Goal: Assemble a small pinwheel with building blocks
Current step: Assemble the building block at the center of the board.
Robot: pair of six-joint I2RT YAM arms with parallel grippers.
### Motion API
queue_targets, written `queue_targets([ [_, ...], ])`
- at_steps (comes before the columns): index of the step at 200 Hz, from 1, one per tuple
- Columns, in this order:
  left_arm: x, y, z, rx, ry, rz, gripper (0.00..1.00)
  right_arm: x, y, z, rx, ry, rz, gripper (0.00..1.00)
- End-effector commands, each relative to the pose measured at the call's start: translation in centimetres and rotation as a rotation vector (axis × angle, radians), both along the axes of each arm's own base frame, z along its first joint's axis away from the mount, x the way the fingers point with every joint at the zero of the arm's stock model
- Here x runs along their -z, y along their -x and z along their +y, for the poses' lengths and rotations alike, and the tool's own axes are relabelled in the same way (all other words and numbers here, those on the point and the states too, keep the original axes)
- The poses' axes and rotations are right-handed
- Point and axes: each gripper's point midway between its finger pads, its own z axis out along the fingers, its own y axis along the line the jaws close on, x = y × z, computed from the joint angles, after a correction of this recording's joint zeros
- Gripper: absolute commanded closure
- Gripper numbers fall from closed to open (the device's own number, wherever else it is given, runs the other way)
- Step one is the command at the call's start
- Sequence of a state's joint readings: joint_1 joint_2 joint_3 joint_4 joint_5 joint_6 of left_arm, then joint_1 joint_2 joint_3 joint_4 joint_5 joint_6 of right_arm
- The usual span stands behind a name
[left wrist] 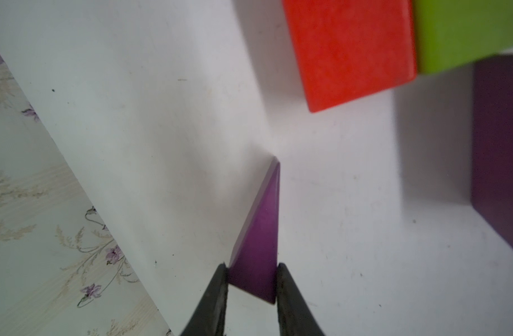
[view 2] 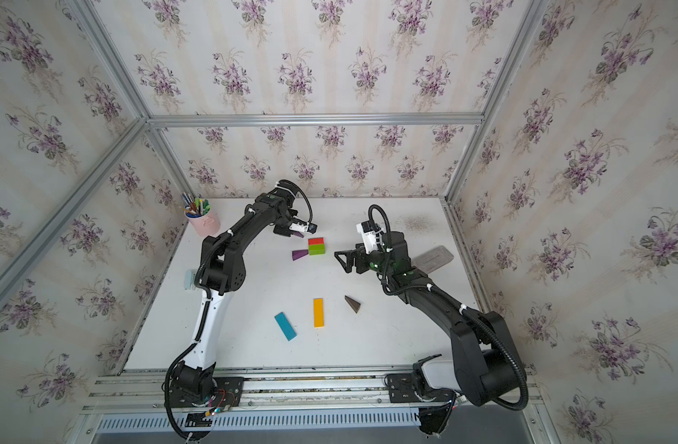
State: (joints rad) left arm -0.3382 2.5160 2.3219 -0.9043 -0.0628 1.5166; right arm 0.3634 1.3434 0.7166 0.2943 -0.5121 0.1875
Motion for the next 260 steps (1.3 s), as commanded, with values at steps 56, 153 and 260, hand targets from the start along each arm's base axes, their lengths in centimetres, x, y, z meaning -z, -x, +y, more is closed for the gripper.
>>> queue_targets([
  [56,1.4,0.1,-1.8,0.025,0.086,0.044,0.72,-0.1,-0.3,0.0,0.0,0.003,-0.016,0.0],
  [153,0.3,0.3,-2.8,0.067,0.113,0.032,0.71,-0.1,-0.3,0.1,-0.004,0.0,-0.014,0.0],
  [260,0.9,0.2,-1.6,0.058,0.081,0.029,0.71,-0.1,-0.3,0.1,-0.005,-0.001,-0.012,0.0],
])
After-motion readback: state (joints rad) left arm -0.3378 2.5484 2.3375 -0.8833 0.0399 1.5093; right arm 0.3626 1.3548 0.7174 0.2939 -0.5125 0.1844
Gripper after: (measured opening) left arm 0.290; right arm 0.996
